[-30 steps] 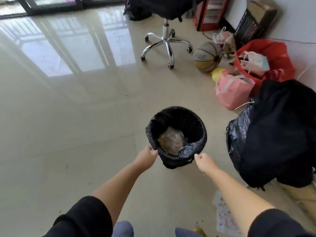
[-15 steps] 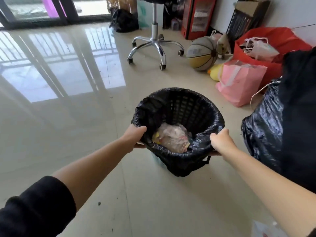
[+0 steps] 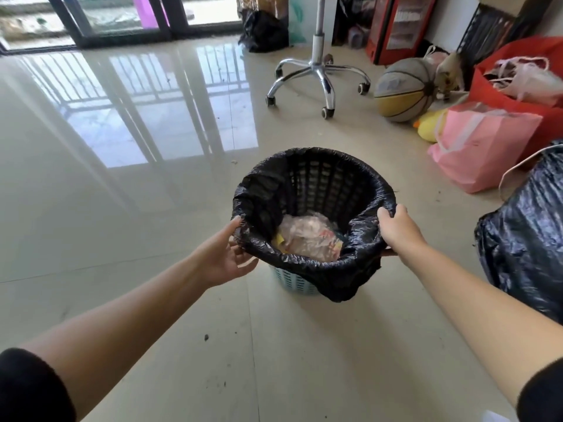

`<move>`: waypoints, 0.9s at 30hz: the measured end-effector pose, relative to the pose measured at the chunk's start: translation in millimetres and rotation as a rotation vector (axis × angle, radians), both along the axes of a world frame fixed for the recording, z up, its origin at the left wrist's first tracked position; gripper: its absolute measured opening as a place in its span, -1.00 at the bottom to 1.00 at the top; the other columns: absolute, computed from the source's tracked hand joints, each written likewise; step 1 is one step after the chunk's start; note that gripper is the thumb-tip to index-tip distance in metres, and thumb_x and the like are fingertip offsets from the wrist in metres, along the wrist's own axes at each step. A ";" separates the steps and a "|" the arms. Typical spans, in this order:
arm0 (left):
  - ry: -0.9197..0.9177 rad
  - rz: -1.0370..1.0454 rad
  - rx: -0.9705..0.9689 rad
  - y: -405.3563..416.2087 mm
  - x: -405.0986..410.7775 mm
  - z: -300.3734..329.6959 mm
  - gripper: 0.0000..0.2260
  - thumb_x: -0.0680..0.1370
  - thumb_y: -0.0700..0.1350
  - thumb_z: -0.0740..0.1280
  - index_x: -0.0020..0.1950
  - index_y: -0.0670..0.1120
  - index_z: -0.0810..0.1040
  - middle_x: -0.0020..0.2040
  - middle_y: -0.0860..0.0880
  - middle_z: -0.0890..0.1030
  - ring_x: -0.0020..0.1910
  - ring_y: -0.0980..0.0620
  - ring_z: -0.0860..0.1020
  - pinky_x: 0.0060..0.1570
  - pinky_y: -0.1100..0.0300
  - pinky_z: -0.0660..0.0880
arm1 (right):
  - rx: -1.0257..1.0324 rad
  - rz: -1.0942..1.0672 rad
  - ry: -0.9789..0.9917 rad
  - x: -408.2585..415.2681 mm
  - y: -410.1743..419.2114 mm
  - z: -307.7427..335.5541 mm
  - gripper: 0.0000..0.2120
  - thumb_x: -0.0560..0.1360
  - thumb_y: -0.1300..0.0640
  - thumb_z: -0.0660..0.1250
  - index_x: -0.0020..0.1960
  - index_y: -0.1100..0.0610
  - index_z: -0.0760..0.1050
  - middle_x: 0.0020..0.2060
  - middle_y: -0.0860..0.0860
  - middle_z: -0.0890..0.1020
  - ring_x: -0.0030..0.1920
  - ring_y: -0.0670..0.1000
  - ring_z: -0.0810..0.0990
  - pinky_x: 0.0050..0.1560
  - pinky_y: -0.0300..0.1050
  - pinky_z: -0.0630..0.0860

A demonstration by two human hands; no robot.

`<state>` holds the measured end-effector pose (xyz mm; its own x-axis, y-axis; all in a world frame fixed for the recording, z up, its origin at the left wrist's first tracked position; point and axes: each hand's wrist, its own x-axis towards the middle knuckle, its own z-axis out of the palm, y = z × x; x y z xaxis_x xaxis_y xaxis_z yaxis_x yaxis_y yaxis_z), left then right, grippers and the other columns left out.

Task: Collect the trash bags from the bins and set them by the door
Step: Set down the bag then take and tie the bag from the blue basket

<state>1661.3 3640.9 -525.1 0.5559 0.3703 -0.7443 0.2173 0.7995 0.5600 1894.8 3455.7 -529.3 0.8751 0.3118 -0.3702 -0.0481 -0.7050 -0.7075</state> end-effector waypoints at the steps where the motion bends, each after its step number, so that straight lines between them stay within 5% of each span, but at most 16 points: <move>1: -0.015 -0.014 0.004 -2.1 -3.6 -0.9 -0.74 0.54 0.09 0.29 -0.07 -0.12 0.51 -0.21 -0.05 0.59 -0.16 0.04 0.53 0.03 0.06 0.50 | -0.016 -0.002 -0.007 -1.4 -1.4 -0.4 -0.57 0.56 -0.08 -0.01 0.29 0.17 0.27 0.06 0.14 0.49 0.08 0.23 0.52 0.06 0.15 0.56; 5: -0.044 -0.019 0.036 -13.1 -3.8 1.8 -0.84 0.57 -0.04 0.28 0.04 -0.11 0.53 -0.10 -0.09 0.66 -0.09 0.00 0.59 -0.05 0.02 0.54 | 0.084 -0.177 0.115 -10.0 -14.1 -11.7 -0.38 0.53 -0.23 -0.10 0.33 0.19 0.32 0.12 0.12 0.48 0.05 0.18 0.50 0.18 0.20 0.49; 7: -0.045 0.016 0.022 -18.1 -5.2 1.0 -0.82 0.56 -0.05 0.30 0.05 -0.15 0.53 -0.13 -0.13 0.67 -0.09 -0.03 0.61 -0.12 0.01 0.61 | 0.071 -0.271 0.321 -23.8 -30.1 -24.1 -0.38 0.56 -0.24 -0.08 0.46 0.13 0.18 0.30 0.14 0.40 0.24 0.20 0.43 0.24 0.30 0.38; 9: -0.043 0.058 -0.011 -22.4 -9.7 -1.7 -0.78 0.56 -0.03 0.31 0.02 -0.19 0.51 -0.12 -0.17 0.64 -0.10 -0.06 0.61 -0.18 0.06 0.65 | 0.164 -0.356 0.692 -46.6 -45.5 -32.8 -0.36 0.56 -0.27 0.00 0.50 0.10 0.07 0.35 0.24 0.38 0.31 0.22 0.42 0.17 0.38 0.37; 12: -0.054 0.098 -0.031 -25.1 -14.7 -2.2 -0.79 0.57 -0.04 0.30 0.00 -0.19 0.50 -0.12 -0.14 0.60 -0.12 -0.03 0.59 -0.27 0.12 0.65 | 0.437 -0.304 0.969 -70.1 -43.3 -27.3 -0.52 0.57 -0.15 0.15 0.36 0.13 0.26 0.07 0.20 0.57 0.01 0.17 0.61 -0.17 0.16 0.63; 14: -0.054 0.109 0.000 -26.1 -14.8 1.0 -0.86 0.58 -0.09 0.28 -0.04 -0.17 0.50 -0.15 -0.10 0.58 -0.16 0.01 0.57 -0.30 0.17 0.64 | 0.542 -0.289 0.908 -77.9 -31.1 -17.4 -0.75 0.60 0.06 0.16 0.16 0.17 0.47 -0.19 0.09 0.67 -0.24 0.04 0.67 -0.43 -0.12 0.62; 16: -0.032 0.125 0.044 -29.2 -13.4 4.4 -0.89 0.58 -0.14 0.27 -0.10 -0.15 0.50 -0.20 -0.08 0.56 -0.22 0.03 0.54 -0.35 0.23 0.62 | 0.609 -0.391 0.778 -81.0 -22.1 -13.7 -0.84 0.58 0.24 0.17 0.00 0.19 0.53 -0.36 0.05 0.68 -0.42 -0.02 0.66 -0.50 -0.19 0.57; 21: -0.063 0.297 0.081 -29.6 -4.9 16.8 -0.84 0.58 -0.24 0.23 -0.21 -0.17 0.42 -0.31 -0.07 0.46 -0.33 0.05 0.47 -0.40 0.27 0.58 | 0.739 -0.674 0.351 -57.0 -31.4 8.0 -0.83 0.54 0.30 0.15 -0.08 0.06 0.42 -0.14 0.03 0.54 -0.26 -0.06 0.52 -0.46 -0.22 0.53; 25: -0.221 0.377 0.011 -11.5 1.2 34.8 -0.85 0.58 -0.25 0.18 -0.19 -0.18 0.40 -0.30 -0.06 0.45 -0.32 0.06 0.47 -0.44 0.28 0.58 | 0.897 -0.526 0.182 -40.0 -27.1 46.5 -0.61 0.51 0.41 -0.01 -0.14 -0.01 0.44 -0.24 -0.06 0.53 -0.29 -0.09 0.51 -0.49 -0.32 0.53; 27: -0.276 0.362 0.125 -6.8 5.6 41.3 -0.89 0.58 -0.29 0.15 -0.10 -0.15 0.42 -0.29 -0.05 0.44 -0.33 0.07 0.46 -0.45 0.27 0.56 | 0.946 -0.397 0.184 -39.0 -17.0 58.4 -0.55 0.49 0.45 -0.06 -0.11 0.01 0.48 -0.29 -0.05 0.58 -0.34 -0.10 0.53 -0.46 -0.34 0.51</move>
<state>1666.9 3634.1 -483.8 0.5455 0.6543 -0.5237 -0.2337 0.7189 0.6547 1855.8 3438.7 -470.9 0.9329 0.2465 -0.2627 -0.3184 0.2232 -0.9213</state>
